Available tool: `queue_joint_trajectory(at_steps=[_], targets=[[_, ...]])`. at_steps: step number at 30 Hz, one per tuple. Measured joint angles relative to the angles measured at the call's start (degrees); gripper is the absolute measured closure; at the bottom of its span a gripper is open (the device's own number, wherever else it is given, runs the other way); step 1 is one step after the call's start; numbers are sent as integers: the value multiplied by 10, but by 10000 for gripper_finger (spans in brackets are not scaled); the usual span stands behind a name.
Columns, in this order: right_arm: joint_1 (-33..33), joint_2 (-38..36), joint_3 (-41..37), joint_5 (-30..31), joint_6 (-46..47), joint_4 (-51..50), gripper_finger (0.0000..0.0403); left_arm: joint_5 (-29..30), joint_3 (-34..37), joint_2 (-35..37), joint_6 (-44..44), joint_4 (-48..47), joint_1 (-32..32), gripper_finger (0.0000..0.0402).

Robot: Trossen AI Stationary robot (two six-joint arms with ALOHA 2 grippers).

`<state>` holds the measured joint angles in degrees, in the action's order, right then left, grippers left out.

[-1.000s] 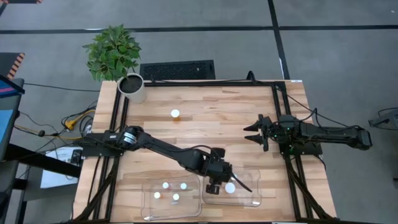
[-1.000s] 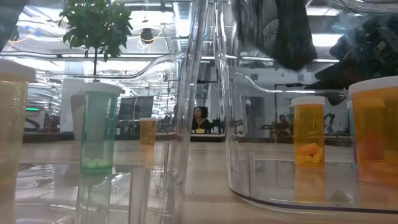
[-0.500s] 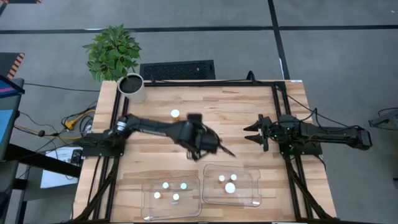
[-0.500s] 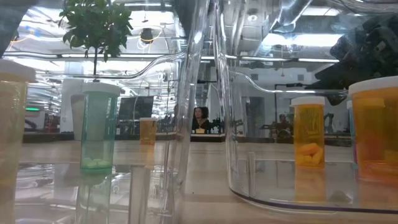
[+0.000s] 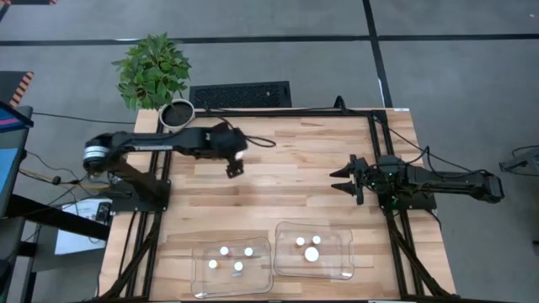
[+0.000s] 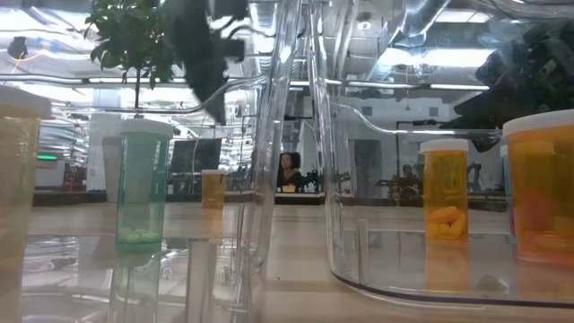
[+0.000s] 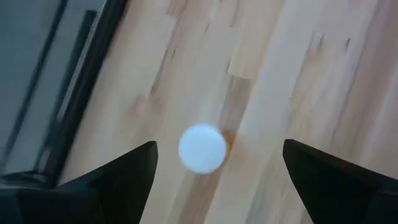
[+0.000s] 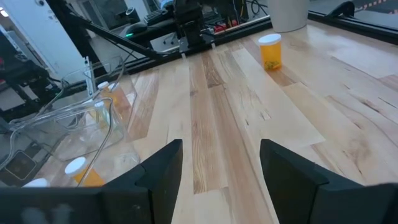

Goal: Pick and place medicine bottles into bin by pill shape (circle, oval)
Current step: Put the orange capsule bottle into the right transparent bin

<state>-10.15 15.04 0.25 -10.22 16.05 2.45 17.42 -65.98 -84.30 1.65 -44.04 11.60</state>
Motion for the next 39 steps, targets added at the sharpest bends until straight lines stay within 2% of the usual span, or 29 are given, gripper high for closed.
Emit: queue_joint_trajectory(at_steps=[2,5,11,18,23,30,33,39], targets=[[0,0,0,0,0,0,178,-14,42,22,-14,27,24,61],[0,0,0,0,0,0,178,-21,69,29,-41,55,47,61],[0,0,0,0,0,0,178,-58,69,0,-95,106,68,61],[0,0,0,0,0,0,178,-91,69,-48,-110,106,90,61],[0,0,0,0,0,0,178,-87,69,-77,-123,108,94,61],[0,0,0,0,0,0,178,-103,69,-82,-124,104,101,63],[0,0,0,0,0,0,178,-111,69,-82,-121,105,106,82],[0,0,0,0,0,0,178,-111,69,-85,-121,104,111,149]])
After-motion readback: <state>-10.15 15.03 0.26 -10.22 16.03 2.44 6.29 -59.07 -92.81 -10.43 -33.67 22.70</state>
